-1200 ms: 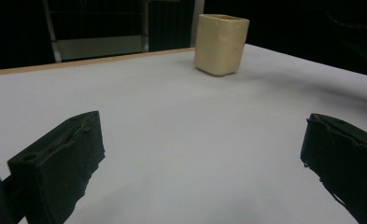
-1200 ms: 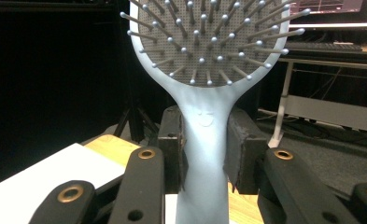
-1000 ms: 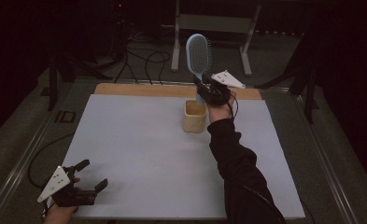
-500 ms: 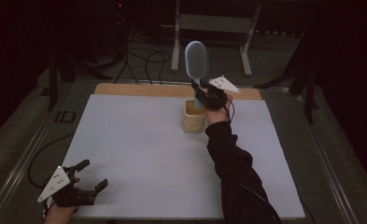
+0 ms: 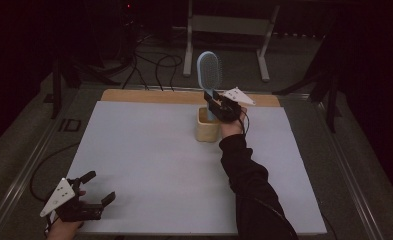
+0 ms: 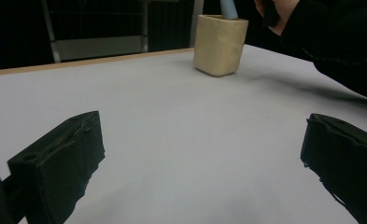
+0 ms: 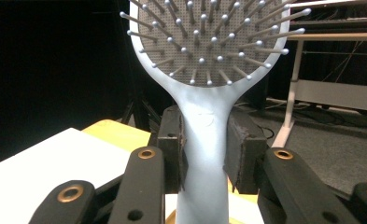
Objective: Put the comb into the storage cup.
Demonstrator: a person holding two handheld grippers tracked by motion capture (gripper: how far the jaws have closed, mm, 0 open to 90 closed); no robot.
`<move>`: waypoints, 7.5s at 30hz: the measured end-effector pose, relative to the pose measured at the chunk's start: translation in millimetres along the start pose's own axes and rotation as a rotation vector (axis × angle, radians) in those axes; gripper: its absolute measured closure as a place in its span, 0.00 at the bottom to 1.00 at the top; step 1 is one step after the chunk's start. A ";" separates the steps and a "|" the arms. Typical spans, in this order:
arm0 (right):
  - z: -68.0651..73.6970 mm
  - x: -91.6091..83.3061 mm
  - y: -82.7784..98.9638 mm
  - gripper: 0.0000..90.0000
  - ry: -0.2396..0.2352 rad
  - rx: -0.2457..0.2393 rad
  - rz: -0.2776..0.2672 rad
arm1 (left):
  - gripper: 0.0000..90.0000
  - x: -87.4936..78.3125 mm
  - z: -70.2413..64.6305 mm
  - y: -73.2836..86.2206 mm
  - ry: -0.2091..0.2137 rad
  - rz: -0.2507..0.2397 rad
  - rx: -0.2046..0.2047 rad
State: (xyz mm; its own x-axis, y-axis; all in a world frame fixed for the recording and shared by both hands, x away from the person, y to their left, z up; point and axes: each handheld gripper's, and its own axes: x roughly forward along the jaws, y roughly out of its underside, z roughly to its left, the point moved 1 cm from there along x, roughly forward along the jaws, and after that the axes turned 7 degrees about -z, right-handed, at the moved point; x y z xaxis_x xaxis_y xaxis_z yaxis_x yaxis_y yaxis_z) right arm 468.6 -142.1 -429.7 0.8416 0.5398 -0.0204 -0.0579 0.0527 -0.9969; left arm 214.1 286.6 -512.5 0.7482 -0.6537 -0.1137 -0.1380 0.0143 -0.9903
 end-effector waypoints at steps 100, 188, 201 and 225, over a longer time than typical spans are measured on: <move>-17.5 -39.2 14.2 0.09 -0.149 -0.074 0.234 | 0.00 -1.1 0.5 0.0 -0.013 -0.005 -0.005; -13.7 -259.1 87.2 0.09 -0.181 -0.048 0.359 | 0.00 -0.7 -1.1 0.4 -0.012 0.008 0.004; -17.4 -270.6 90.0 0.09 -0.138 -0.095 0.364 | 0.00 -0.6 -1.5 0.4 -0.009 0.009 0.005; -15.2 -261.6 92.9 0.09 -0.156 -0.080 0.366 | 0.00 -0.2 -2.3 0.8 -0.005 0.017 0.010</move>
State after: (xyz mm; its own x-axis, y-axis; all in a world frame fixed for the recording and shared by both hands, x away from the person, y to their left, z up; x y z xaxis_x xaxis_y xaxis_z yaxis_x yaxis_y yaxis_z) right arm 251.2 -291.1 -518.2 0.6813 0.6320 -0.3693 -0.2916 -0.2285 -0.9289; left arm 212.4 284.9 -513.1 0.7492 -0.6494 -0.1306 -0.1439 0.0329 -0.9890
